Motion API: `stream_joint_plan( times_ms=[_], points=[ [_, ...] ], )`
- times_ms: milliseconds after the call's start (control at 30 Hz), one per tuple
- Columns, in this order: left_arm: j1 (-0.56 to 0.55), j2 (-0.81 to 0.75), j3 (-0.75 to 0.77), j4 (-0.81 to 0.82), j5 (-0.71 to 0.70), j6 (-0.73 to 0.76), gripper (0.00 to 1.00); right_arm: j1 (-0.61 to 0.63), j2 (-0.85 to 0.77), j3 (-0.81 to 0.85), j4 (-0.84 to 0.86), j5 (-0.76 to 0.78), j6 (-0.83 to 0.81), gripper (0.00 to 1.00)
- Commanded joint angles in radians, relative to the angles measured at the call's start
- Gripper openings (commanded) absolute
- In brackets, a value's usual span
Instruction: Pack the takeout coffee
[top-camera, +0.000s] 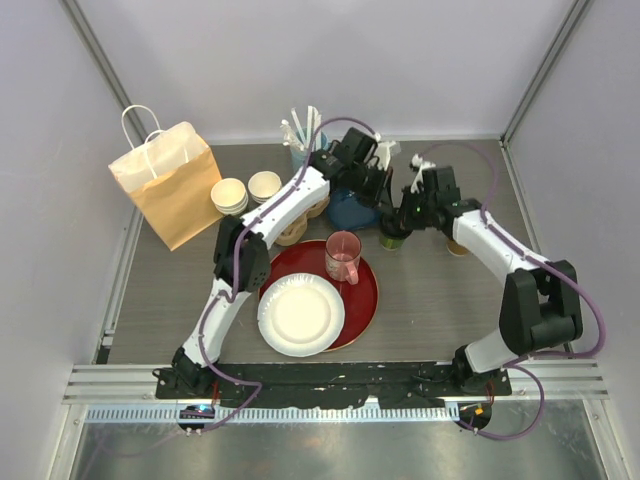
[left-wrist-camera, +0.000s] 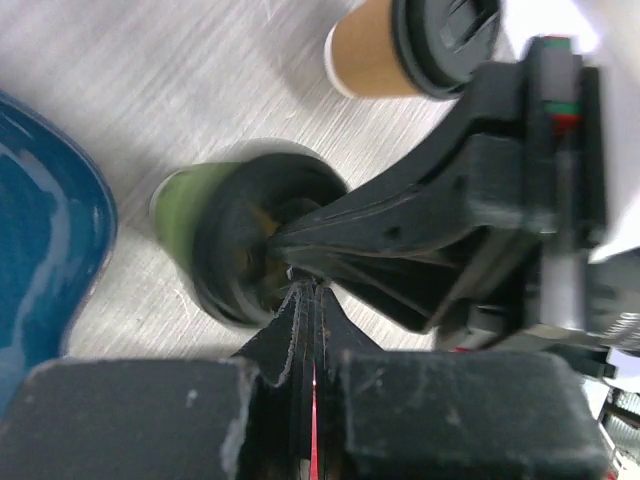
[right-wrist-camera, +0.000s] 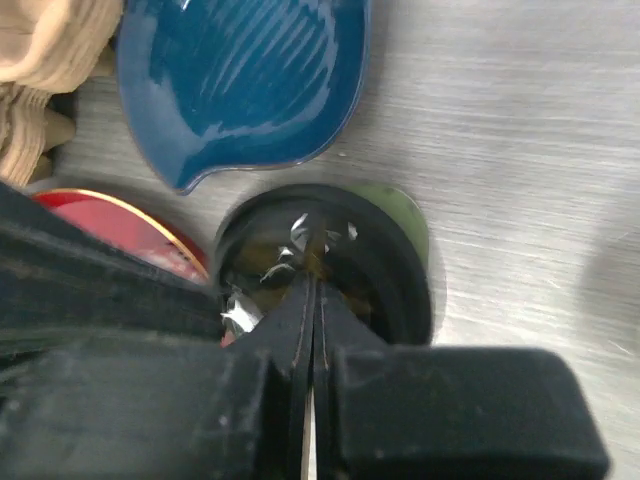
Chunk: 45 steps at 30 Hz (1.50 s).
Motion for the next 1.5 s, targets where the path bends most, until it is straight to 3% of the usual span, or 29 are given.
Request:
stream_joint_plan(
  times_ms=[0,167,467,1000,1200,1467],
  points=[
    [-0.017,0.079,-0.101,0.022,-0.014,0.001,0.00,-0.027,0.046,-0.233,0.165,-0.023,0.066,0.01],
    [-0.005,0.044,-0.197,0.051,-0.042,0.027,0.00,-0.037,0.015,-0.219,0.141,-0.026,0.068,0.01],
    [-0.001,0.023,-0.028,-0.015,-0.045,0.051,0.00,-0.027,-0.051,0.056,-0.027,-0.008,0.031,0.01],
    [0.015,-0.016,0.079,-0.051,0.005,0.051,0.00,-0.027,-0.057,0.139,-0.098,0.019,0.007,0.01],
    [0.019,-0.031,0.009,-0.036,0.018,0.050,0.00,0.003,-0.093,0.110,-0.088,-0.017,-0.003,0.01],
    [0.021,0.013,-0.110,0.004,-0.013,0.055,0.00,-0.026,-0.038,-0.186,0.132,-0.083,0.042,0.01]
  ],
)
